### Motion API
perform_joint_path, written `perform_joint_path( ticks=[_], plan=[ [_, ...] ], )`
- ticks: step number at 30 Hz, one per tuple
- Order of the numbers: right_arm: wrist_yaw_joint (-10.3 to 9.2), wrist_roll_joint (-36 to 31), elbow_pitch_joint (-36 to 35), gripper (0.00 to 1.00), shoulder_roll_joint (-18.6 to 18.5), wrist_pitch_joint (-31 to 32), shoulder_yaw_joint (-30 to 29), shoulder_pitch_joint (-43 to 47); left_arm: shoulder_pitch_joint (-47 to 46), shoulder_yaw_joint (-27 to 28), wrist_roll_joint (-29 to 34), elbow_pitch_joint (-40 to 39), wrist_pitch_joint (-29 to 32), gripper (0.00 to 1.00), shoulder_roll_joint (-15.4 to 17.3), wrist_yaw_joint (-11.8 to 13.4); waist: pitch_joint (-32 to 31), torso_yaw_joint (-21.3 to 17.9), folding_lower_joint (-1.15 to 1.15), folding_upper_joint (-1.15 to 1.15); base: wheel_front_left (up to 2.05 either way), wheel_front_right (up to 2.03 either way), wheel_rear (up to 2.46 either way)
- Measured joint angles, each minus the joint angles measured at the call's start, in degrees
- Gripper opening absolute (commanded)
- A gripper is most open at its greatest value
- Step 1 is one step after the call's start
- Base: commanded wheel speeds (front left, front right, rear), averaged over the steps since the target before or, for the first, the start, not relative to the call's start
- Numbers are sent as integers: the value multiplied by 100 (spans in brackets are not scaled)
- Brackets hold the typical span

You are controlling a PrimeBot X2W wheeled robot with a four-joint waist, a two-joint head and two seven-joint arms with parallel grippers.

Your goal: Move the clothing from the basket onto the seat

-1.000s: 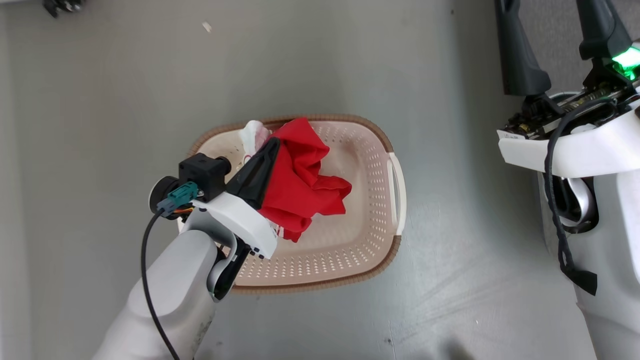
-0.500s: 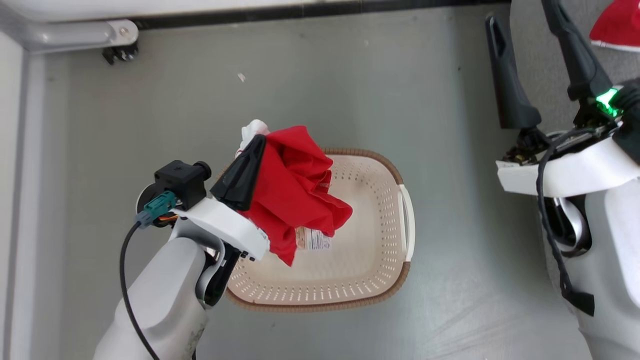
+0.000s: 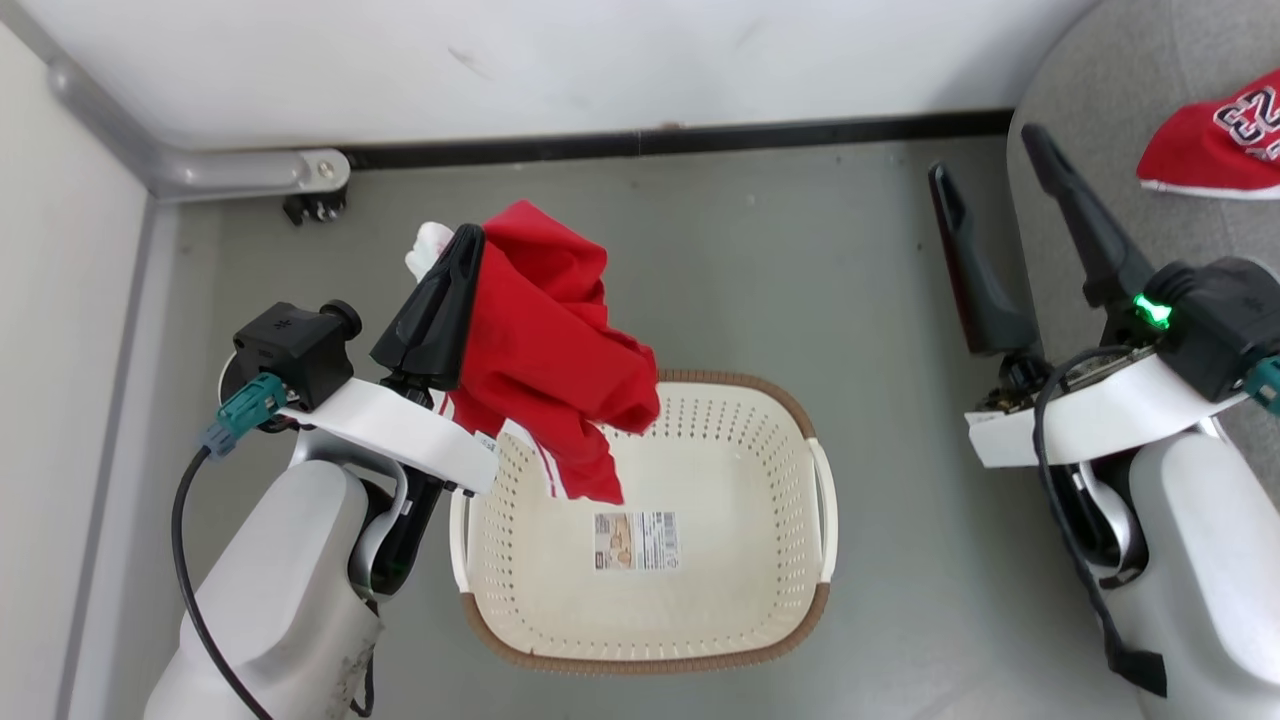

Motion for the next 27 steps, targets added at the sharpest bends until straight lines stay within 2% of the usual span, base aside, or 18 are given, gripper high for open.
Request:
perform_joint_path(
  ticks=[17, 27],
  plan=[
    [0, 192, 313, 100, 12, 0, 225, 682, 44, 21, 302, -566, -1, 0, 353, 42, -887, 26, 0, 0, 0, 0, 0],
    [0, 404, 590, 100, -43, 1, 546, 1014, 4, 55, 334, -899, 119, 0, 392, 145, -1346, -19, 0, 0, 0, 0, 0]
  ],
)
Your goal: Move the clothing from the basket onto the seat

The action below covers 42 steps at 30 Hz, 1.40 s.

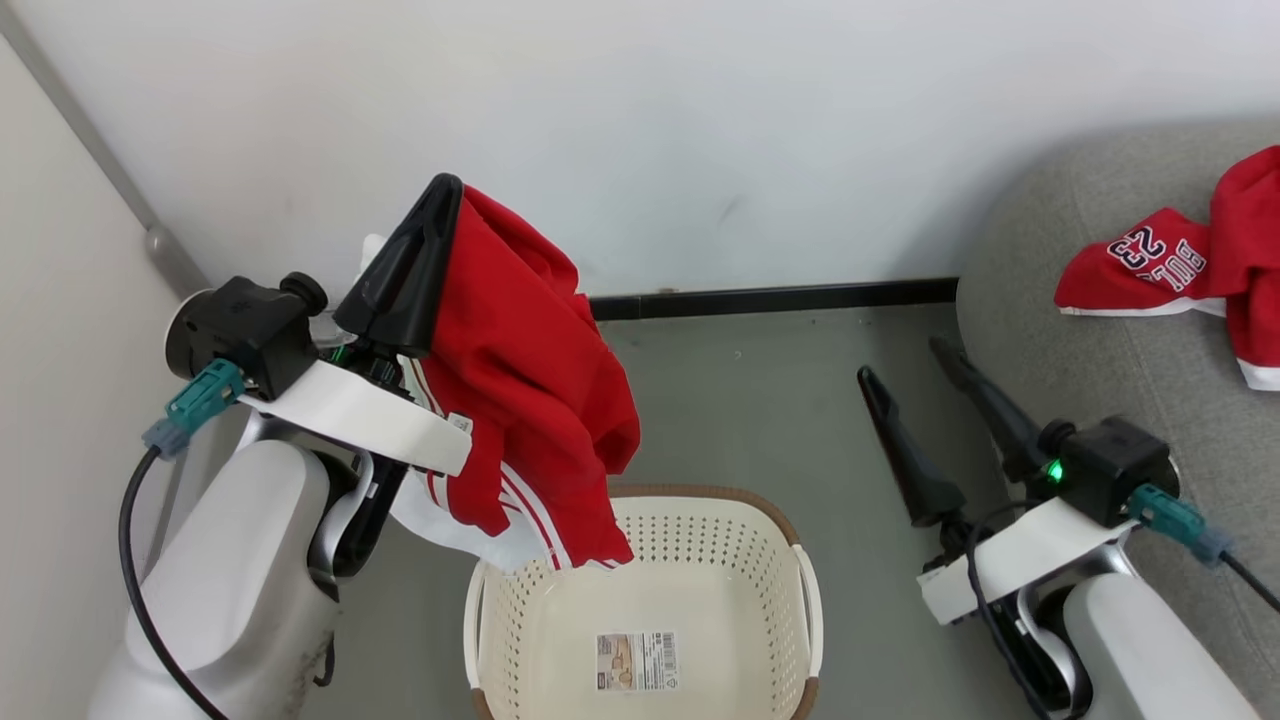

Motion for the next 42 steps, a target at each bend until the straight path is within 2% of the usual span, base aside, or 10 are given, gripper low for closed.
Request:
perform_joint_path(
  ticks=[8, 20, 41, 42],
  plan=[
    [0, 204, 66, 100, -52, 0, 370, 146, -69, -35, 7, -259, 207, 0, 65, 49, -284, -58, 0, 0, 0, 0, 0],
    [0, 352, -125, 100, -210, 0, 1021, 127, -443, -600, 204, -662, 677, 0, 49, -88, -504, -154, 0, 0, 0, 0, 0],
    [0, 533, -259, 100, -400, 0, 1640, -123, -627, -1413, 350, -1384, 1159, 0, -337, -212, -566, -201, 0, 0, 0, 0, 0],
    [0, 533, -240, 93, -400, 0, 1678, -122, -627, -1438, 350, -1388, 1171, 0, -344, -212, -565, -200, 0, 0, 0, 0, 0]
  ],
)
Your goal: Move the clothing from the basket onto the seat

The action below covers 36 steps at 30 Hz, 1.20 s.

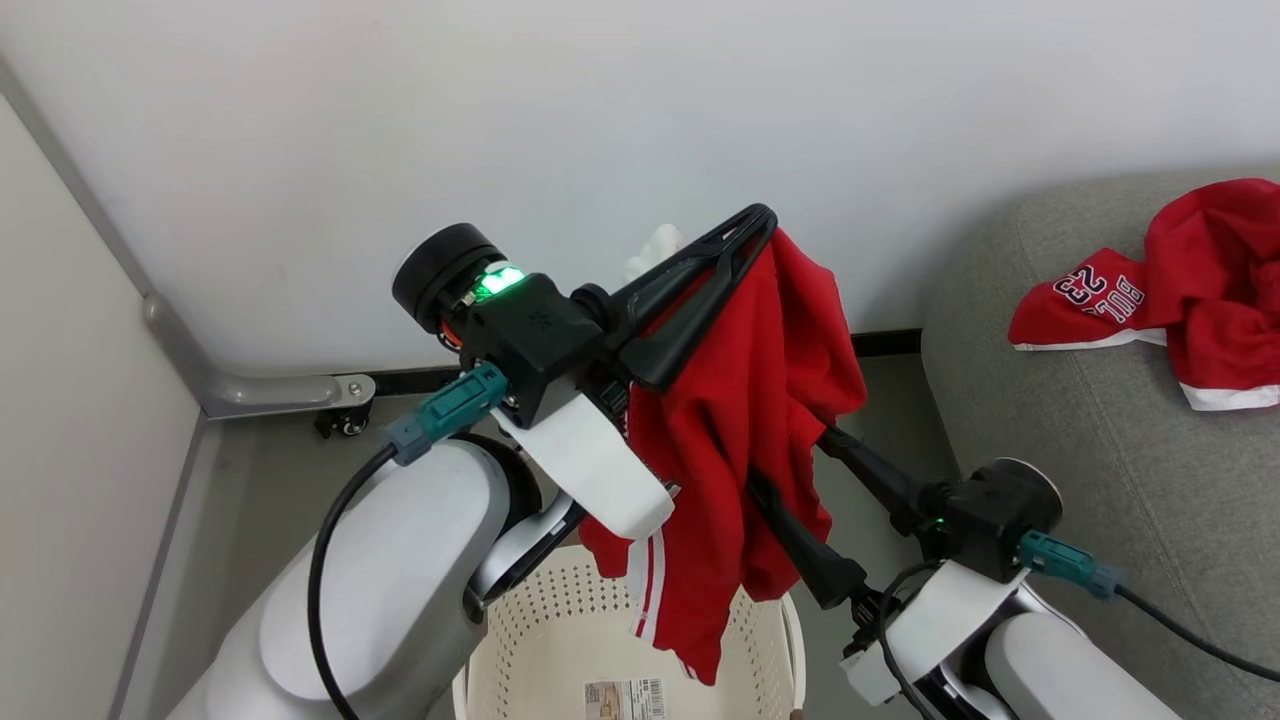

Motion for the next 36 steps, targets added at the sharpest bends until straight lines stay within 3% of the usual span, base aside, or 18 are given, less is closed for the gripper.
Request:
perform_joint_path(
  ticks=[1, 2, 3, 18, 19, 20, 21, 22, 23, 24, 25, 36],
  plan=[
    [0, 0, 15, 49, 0, 0, 27, 0, 0, -16, 0, -7, 20, 0, -8, 0, 1, 1, 0, 0, 0, 0, 0],
    [0, 0, 29, 32, -1, 0, 41, 0, 0, -29, 0, -18, 40, 0, -15, 0, 2, 1, 0, 0, 0, 0, 0],
    [0, 1, 37, 0, -2, 0, 45, -1, 0, -38, 0, -25, 47, 0, -24, 0, 4, 1, 0, 0, 0, 0, 0],
    [0, 279, -175, 0, 3, 0, -75, -23, 86, 142, -56, 67, 185, 0, 34, 155, 20, -20, 0, 0, 0, 0, 0],
    [0, 311, -219, 0, 12, 0, -126, -22, 131, 160, -62, 85, 190, 4, 42, 162, 21, -21, 0, 0, 0, 0, 0],
    [0, 361, -268, 0, 33, 0, -185, -21, 168, 174, -63, 99, 190, 22, 47, 174, 22, -22, 0, 0, 0, 0, 0],
    [0, 417, -312, 0, 62, 0, -236, -22, 201, 192, -65, 103, 190, 29, 48, 210, 23, -23, 0, 0, 0, 0, 0],
    [0, 456, -339, 0, 84, 0, -267, -21, 218, 211, -74, 103, 190, 43, 52, 210, 25, -23, 0, 0, 0, 0, 0],
    [0, 468, -370, 0, 104, 0, -313, -19, 231, 226, -94, 102, 190, 43, 54, 212, 27, -23, 0, 0, 0, 0, 0],
    [0, 494, -420, 0, 118, 0, -374, -19, 235, 235, -108, 101, 190, 58, 60, 218, 30, -23, 0, 0, 0, 0, 0],
    [0, 515, -465, 0, 116, 0, -425, -19, 236, 250, -108, 98, 190, 97, 66, 221, 34, -23, 0, 0, 0, 0, 0],
    [0, 441, -645, 0, -43, 1, -925, 8, 391, 304, -179, 48, 190, 100, 121, 313, 95, -61, 0, 0, 0, 0, 0]
  ],
)
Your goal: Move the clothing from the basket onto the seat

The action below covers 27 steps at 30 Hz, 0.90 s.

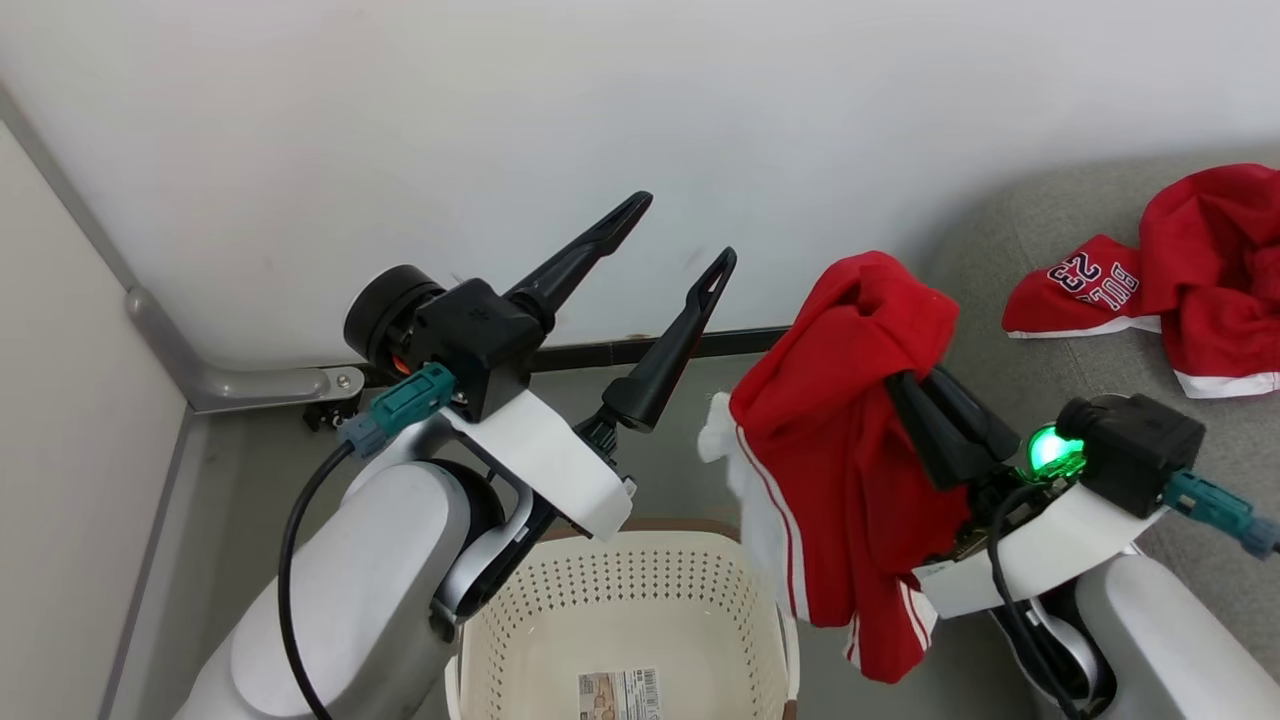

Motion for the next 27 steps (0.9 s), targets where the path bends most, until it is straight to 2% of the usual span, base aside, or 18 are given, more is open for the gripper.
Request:
perform_joint_path(
  ticks=[14, 27],
  plan=[
    [0, -324, -269, 0, -143, -1, -820, 248, 222, -25, -129, -69, 0, 100, 16, 29, 119, -224, 0, 0, 0, 0, 0],
    [0, -524, -662, 0, -121, -1, -1278, 470, 385, -189, -178, -73, 51, 100, 112, -13, 273, -647, 0, 0, 0, 0, 0]
  ],
)
